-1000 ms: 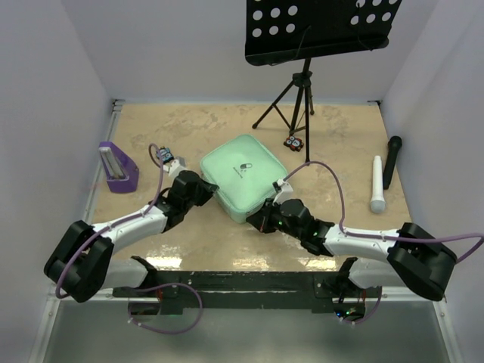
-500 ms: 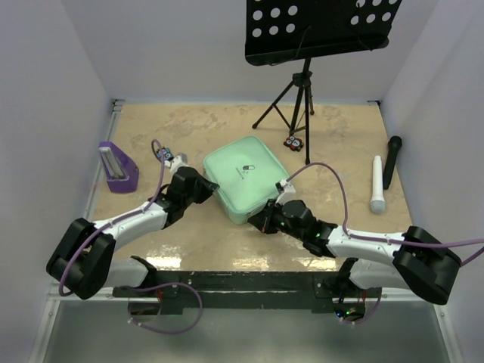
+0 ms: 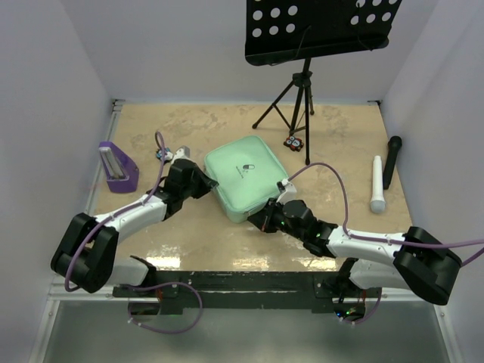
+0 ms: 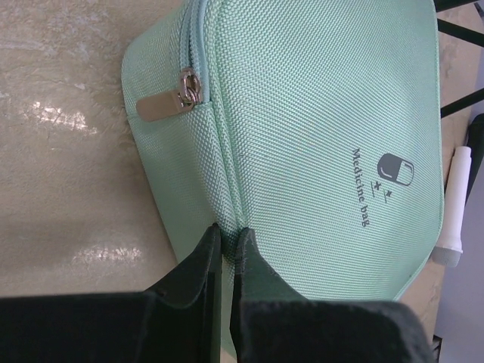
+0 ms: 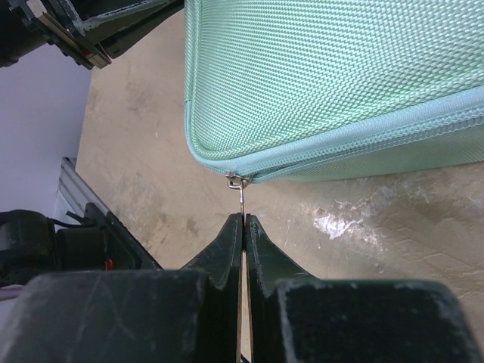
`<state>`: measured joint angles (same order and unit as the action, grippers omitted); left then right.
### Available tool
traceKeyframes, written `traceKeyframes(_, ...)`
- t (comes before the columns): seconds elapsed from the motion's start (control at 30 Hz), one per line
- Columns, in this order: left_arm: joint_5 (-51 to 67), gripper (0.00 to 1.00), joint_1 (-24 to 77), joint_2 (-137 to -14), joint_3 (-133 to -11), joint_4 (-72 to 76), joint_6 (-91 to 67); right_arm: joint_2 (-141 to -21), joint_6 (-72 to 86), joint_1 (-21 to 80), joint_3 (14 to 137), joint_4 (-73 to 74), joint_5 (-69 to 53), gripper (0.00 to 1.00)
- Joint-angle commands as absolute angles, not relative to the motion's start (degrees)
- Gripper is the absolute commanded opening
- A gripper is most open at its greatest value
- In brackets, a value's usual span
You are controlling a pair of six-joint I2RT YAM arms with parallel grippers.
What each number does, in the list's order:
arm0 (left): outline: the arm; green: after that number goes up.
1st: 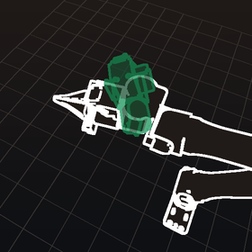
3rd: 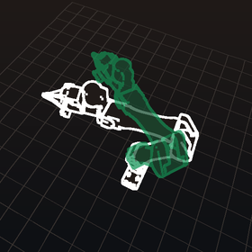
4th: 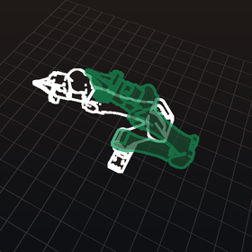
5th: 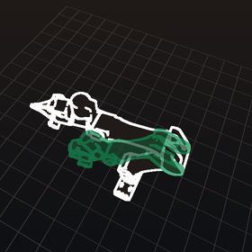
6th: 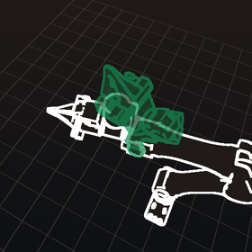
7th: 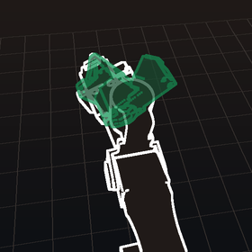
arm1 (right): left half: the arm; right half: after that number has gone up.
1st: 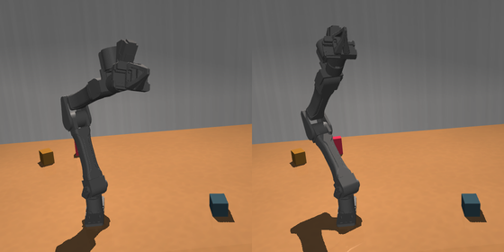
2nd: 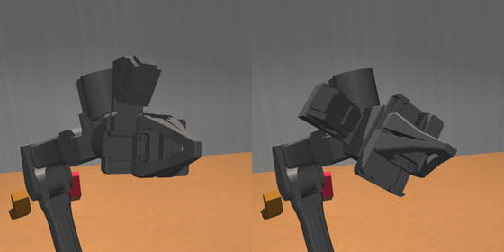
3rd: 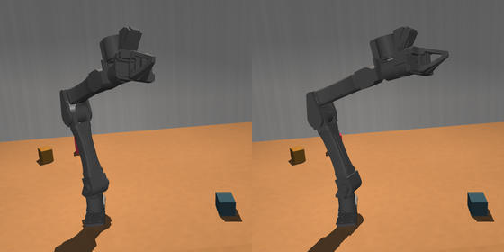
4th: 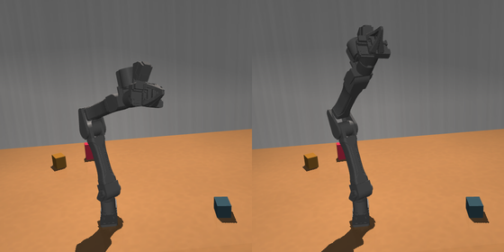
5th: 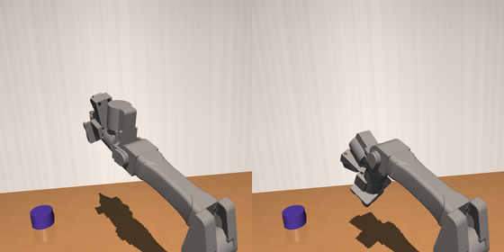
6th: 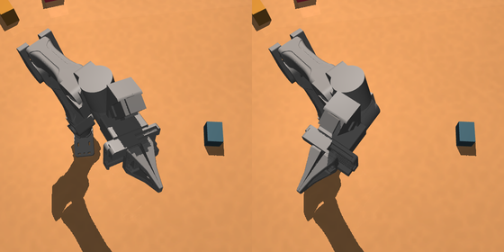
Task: Organize the medicine kit
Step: Zip the medicine box at the center of the board.
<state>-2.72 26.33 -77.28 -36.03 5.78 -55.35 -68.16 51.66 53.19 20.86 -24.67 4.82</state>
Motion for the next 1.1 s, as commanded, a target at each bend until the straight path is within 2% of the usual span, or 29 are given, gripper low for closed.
traceKeyframes(0.0, -10.6, 0.00, 22.4, -79.1, -36.8, 4.0, -47.0, -68.0, 51.8, 52.3, 19.5, -20.6, 7.9, 0.00)
traceKeyframes(0.63, -9.7, 0.00, 19.7, -77.7, -35.7, 3.6, -45.6, -64.9, 54.0, 49.7, 17.5, -19.3, 9.1, 0.00)
traceKeyframes(1.07, -9.5, 0.00, 18.8, -76.9, -35.2, 3.7, -45.7, -57.3, 61.8, 45.8, 13.5, -15.0, 12.3, 0.00)
